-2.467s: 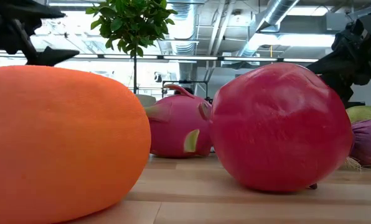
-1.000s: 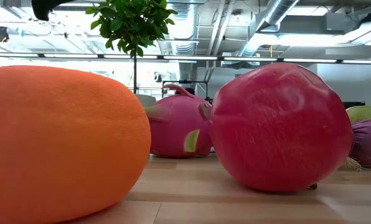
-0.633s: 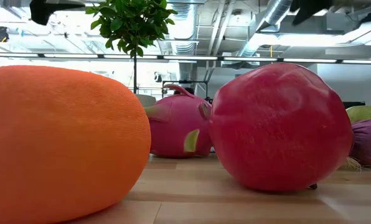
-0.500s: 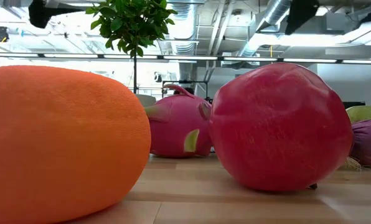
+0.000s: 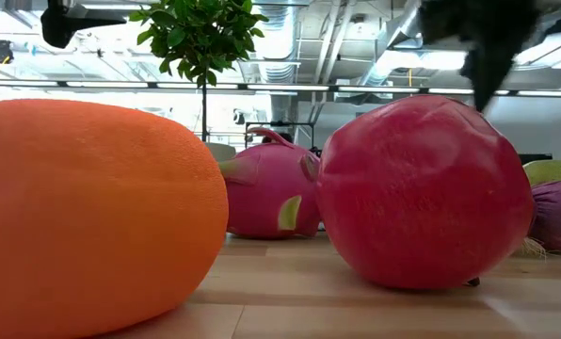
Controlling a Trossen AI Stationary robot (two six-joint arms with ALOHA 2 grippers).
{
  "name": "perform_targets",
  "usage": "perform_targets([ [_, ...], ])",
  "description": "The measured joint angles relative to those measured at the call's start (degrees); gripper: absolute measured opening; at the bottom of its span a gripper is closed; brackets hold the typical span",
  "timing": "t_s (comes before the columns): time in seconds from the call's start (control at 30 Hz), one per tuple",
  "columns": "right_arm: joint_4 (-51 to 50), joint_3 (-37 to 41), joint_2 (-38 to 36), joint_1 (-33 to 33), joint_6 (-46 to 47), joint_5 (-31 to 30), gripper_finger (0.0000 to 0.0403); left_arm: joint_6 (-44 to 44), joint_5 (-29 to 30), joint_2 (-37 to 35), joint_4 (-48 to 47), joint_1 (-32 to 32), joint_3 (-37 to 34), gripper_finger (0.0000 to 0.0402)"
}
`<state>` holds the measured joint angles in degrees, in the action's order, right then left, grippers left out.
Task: Build produce basket
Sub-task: Put the green pear into the black wire basket
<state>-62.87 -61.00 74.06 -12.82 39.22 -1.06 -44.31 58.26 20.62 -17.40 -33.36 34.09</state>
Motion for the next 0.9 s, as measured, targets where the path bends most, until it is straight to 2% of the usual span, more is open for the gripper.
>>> perform_targets([
  [0.13,6.1,5.4,-1.1,-5.2,5.9,2.7,0.0296,0.0,0.1,0.0,0.0,0.0,0.0,0.0364],
  [0.33,12.9,9.7,-0.6,-9.2,11.4,2.9,0.0296,0.0,1.2,0.0,0.0,0.0,0.0,0.0364],
  [0.53,18.5,16.3,-0.8,-8.5,13.1,1.4,0.0296,0.0,2.3,0.0,-0.3,0.0,0.0,0.0364],
  [0.73,23.4,20.3,-0.7,-7.0,12.8,3.9,0.0296,0.0,2.5,0.0,-0.3,0.0,0.0,0.0364],
  [0.9,22.4,22.1,-0.5,-6.9,14.1,4.3,0.0295,0.0,2.6,0.0,-0.3,0.0,0.0,0.0364],
])
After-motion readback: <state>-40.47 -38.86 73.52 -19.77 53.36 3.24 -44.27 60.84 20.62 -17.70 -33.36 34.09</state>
